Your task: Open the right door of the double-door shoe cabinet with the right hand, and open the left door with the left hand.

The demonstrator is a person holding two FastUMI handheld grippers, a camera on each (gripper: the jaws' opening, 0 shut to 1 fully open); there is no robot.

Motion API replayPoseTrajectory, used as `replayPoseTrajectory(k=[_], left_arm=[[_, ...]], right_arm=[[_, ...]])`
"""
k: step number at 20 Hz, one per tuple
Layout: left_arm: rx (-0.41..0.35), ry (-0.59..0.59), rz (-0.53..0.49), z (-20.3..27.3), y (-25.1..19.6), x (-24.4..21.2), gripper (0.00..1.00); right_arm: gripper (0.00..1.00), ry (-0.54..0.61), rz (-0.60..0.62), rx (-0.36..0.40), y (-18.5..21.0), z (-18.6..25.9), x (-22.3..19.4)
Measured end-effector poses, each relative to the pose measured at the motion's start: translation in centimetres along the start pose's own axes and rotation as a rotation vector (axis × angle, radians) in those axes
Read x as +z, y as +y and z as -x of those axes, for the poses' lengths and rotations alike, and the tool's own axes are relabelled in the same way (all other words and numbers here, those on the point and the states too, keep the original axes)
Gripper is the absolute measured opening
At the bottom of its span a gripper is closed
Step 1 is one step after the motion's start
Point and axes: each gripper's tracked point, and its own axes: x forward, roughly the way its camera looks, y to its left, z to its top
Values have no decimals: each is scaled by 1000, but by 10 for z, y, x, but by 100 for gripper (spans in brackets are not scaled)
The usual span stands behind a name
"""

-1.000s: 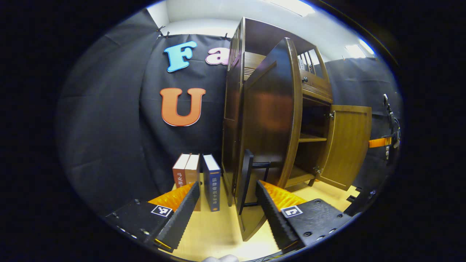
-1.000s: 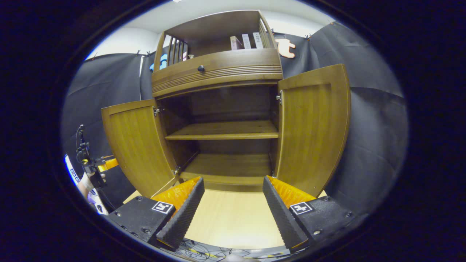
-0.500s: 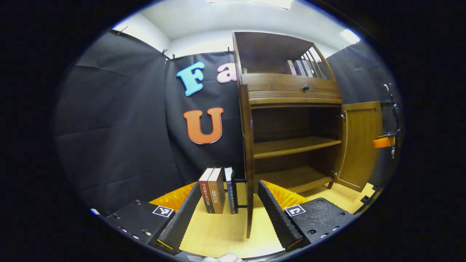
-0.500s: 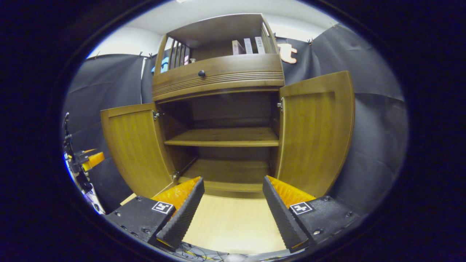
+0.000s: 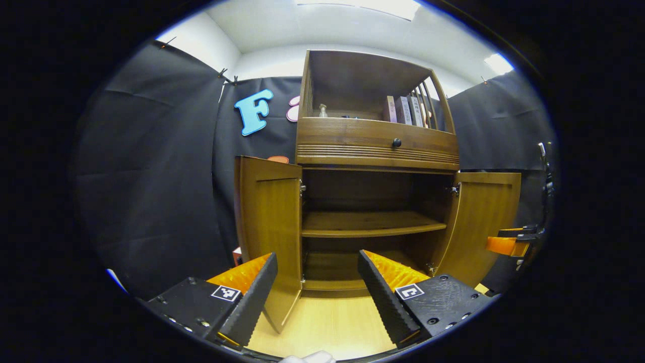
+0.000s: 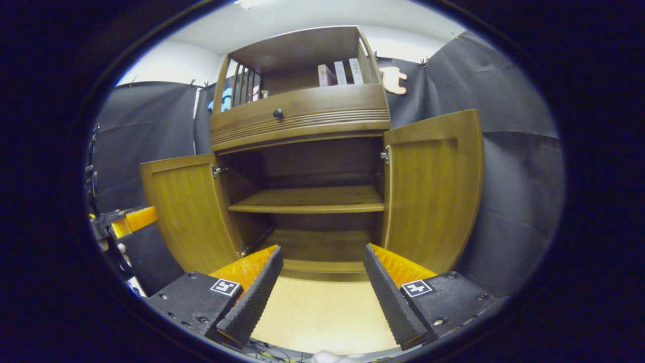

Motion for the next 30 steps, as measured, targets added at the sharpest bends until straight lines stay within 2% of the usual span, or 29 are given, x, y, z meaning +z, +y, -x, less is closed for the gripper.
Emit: replayPoseTrajectory(k=[3, 6, 7, 8, 10, 13, 14, 15, 16, 17, 18, 19, 30], left_arm=[[4, 36, 31, -6, -20, -21, 95], [19, 69, -27, -8, -26, -34, 96], [22, 74, -46, -9, -27, -36, 100], [18, 82, -60, -8, -28, -39, 96], [-1, 92, -60, -6, -35, -43, 96], [-23, 94, -55, -5, -42, -42, 96], [-28, 90, -53, -4, -43, -40, 100], [-33, 88, -50, -3, -44, -38, 95], [-37, 88, -44, -3, -45, -36, 96], [-45, 90, -38, -2, -48, -36, 100], [-49, 88, -38, -1, -49, -35, 100], [-47, 85, -43, 1, -49, -33, 95], [-28, 65, -78, 6, -47, -23, 95]], right_arm=[[100, -13, 4, -42, -10, 4, 2], [100, -19, 15, -86, -22, 11, -2], [100, -20, 14, -98, -26, 13, -4], [100, -19, 12, -108, -28, 14, -5], [100, -16, 7, -121, -32, 17, -7], [100, -16, -1, -130, -32, 17, -6], [100, -18, 0, -131, -32, 19, -6], [100, -20, 1, -133, -32, 19, -6], [100, -23, 2, -133, -32, 19, -6], [100, -26, -1, -137, -32, 20, -6], [100, -33, -2, -136, -31, 21, -4], [100, -40, -2, -136, -31, 22, -1], [100, -51, 5, -119, -17, 22, -3]])
